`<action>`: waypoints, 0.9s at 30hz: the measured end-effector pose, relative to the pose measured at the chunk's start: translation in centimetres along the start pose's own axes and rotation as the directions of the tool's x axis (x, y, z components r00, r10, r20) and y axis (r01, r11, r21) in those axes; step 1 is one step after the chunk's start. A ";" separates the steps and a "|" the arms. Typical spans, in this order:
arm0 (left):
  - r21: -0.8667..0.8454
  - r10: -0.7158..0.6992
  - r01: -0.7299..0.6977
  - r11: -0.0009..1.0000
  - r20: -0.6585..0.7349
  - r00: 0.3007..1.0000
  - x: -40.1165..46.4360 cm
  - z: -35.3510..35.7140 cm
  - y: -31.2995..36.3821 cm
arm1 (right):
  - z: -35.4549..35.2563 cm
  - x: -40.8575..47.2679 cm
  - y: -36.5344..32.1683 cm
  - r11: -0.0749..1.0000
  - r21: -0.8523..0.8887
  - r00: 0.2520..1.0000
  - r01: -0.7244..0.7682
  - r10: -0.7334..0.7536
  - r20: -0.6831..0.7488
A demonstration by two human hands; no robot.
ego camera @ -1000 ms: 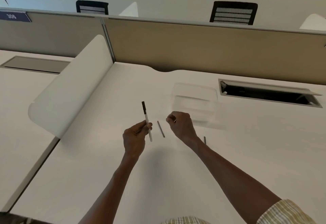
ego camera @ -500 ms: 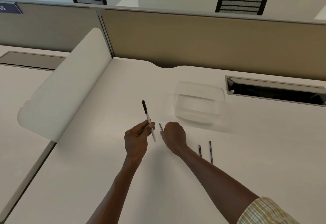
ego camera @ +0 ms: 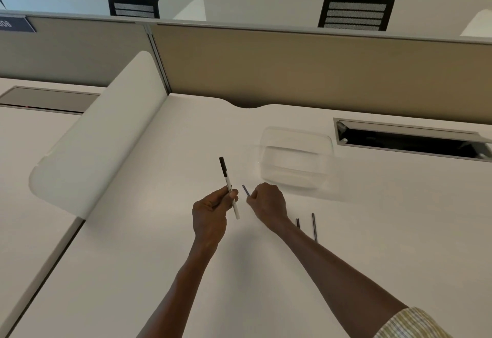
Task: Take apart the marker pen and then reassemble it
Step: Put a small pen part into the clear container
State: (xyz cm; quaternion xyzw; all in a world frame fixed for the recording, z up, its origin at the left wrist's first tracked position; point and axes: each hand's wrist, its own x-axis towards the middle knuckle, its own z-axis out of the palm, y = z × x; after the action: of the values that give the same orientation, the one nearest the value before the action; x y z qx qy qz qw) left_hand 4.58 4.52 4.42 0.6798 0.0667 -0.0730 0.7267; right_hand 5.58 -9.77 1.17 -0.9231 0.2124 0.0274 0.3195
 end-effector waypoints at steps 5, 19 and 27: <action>-0.048 -0.006 0.007 0.999 0.012 1.000 -0.4 0.5 0.3 | -4.3 -0.1 -0.1 0.994 0.075 0.995 0.079 -0.074 -0.068; -0.060 0.009 -0.005 0.998 0.067 0.998 -1.2 2.0 1.1 | -14.2 8.8 3.4 0.811 -0.520 0.922 0.268 -0.373 -0.107; -0.046 -0.018 0.021 0.999 0.051 0.999 0.0 2.7 1.2 | -11.0 13.6 7.3 0.617 -0.723 0.926 0.311 -0.366 0.086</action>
State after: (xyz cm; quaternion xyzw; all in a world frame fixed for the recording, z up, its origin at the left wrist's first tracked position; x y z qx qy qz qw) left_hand 4.77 1.95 5.80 0.6600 0.0565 -0.0959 0.7430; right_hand 13.97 -26.63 3.18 -0.9966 0.0172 0.0161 -0.0795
